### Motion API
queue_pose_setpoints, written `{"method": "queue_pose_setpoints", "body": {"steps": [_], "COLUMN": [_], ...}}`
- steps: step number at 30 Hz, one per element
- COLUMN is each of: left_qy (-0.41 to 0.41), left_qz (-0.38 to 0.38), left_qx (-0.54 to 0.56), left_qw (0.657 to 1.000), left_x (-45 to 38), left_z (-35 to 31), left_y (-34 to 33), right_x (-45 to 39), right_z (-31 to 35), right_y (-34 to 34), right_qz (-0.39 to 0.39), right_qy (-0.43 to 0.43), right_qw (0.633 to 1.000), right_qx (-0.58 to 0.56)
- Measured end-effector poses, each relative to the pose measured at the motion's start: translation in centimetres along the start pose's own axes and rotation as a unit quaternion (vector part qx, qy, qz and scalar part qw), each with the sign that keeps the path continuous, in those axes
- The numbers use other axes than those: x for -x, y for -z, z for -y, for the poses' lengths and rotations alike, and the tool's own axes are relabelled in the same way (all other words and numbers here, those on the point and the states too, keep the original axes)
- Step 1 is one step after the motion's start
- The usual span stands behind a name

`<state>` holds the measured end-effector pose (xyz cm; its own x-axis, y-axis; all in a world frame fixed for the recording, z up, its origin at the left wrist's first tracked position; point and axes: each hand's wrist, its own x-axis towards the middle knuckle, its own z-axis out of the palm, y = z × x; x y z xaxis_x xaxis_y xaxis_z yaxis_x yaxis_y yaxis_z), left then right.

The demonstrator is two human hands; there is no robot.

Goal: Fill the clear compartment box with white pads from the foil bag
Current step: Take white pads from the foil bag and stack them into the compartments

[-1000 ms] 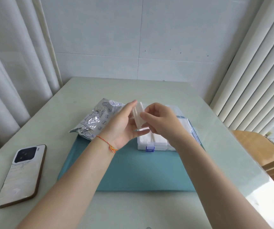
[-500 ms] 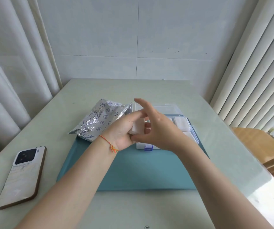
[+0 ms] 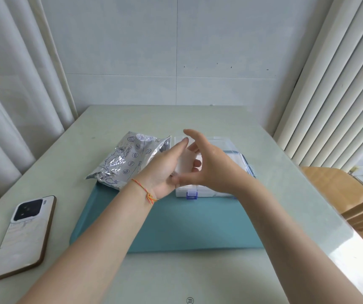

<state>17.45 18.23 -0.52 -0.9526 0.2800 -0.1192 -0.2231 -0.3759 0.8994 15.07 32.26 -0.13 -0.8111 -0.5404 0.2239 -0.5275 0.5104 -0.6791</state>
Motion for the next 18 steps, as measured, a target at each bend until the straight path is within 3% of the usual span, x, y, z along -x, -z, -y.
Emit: {"method": "queue_pose_setpoints", "body": {"steps": [4, 7, 10, 12, 14, 16, 18], "left_qy": [0.01, 0.024, 0.028, 0.02, -0.008, -0.053, -0.09], "left_qz": [0.042, 0.077, 0.067, 0.033, -0.063, -0.162, -0.195], "left_qx": [-0.058, -0.083, -0.106, -0.116, -0.148, -0.225, -0.336], "left_qw": [0.997, 0.993, 0.992, 0.993, 0.987, 0.959, 0.917], "left_x": [-0.5, -1.3, -2.3, -3.1, -4.1, -5.2, -6.2], "left_z": [0.4, 1.1, 1.5, 1.8, 1.9, 2.1, 2.3], "left_y": [-0.5, -1.4, -2.6, -3.4, -4.1, -4.5, -4.4], "right_x": [0.4, 1.0, 1.4, 1.5, 1.5, 1.6, 1.8], "right_z": [-0.9, -2.2, -3.4, -4.7, -6.0, -7.4, -8.8], "right_y": [2.3, 3.8, 4.8, 5.5, 6.1, 7.0, 7.5], "right_qz": [0.04, 0.072, 0.047, 0.004, -0.056, -0.104, -0.128], "right_qy": [-0.059, -0.1, -0.117, -0.125, -0.129, -0.135, -0.149], "right_qw": [0.987, 0.981, 0.98, 0.973, 0.959, 0.945, 0.942], "right_qx": [-0.141, -0.149, -0.156, -0.194, -0.247, -0.281, -0.274]}}
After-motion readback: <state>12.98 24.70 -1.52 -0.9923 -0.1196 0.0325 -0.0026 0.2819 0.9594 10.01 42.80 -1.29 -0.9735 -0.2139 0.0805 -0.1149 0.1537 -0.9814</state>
